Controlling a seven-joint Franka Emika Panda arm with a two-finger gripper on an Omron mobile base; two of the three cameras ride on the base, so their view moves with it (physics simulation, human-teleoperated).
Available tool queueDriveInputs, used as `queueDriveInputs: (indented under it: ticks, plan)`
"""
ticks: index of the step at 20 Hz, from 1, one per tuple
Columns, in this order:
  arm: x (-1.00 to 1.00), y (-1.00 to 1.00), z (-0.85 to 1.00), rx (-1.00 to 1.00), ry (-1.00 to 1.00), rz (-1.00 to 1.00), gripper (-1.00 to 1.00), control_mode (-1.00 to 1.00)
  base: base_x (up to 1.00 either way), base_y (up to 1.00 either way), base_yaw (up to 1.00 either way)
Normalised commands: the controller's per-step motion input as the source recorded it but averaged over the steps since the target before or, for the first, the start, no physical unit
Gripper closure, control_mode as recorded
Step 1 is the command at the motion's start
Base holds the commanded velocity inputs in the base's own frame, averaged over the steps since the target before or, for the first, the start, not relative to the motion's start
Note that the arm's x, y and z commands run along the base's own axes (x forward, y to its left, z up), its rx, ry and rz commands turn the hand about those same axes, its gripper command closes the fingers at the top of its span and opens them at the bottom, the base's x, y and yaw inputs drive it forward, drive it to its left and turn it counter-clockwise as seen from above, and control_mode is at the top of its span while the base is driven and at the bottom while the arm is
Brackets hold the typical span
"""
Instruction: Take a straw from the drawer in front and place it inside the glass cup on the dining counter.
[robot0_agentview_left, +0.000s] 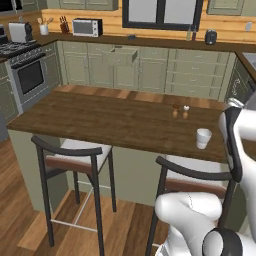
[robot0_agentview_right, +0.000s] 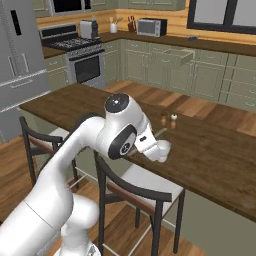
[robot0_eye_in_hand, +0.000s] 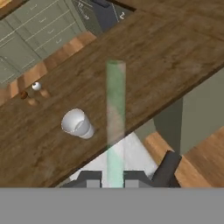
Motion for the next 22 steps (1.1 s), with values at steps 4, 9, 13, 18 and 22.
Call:
queueDriveInputs:
  ticks: [4, 9, 13, 18, 22]
  plan:
    - [0.53, -0.25, 0.04, 0.00, -0.09, 0.24, 1.00, -1.00, 0.00, 0.00, 0.00]
    - [0.50, -0.20, 0.03, 0.00, -0.04, 0.21, 1.00, -1.00, 0.00, 0.00, 0.00]
    - [0.50, -0.10, 0.08, 0.00, -0.05, 0.20, 1.00, -1.00, 0.00, 0.00, 0.00]
    - [0.27, -0.01, -0.01, -0.01, 0.00, 0.08, 1.00, -1.00, 0.00, 0.00, 0.00]
    - [0.01, 0.00, -0.02, -0.02, -0.01, 0.00, 1.00, -1.00, 0.00, 0.00, 0.00]
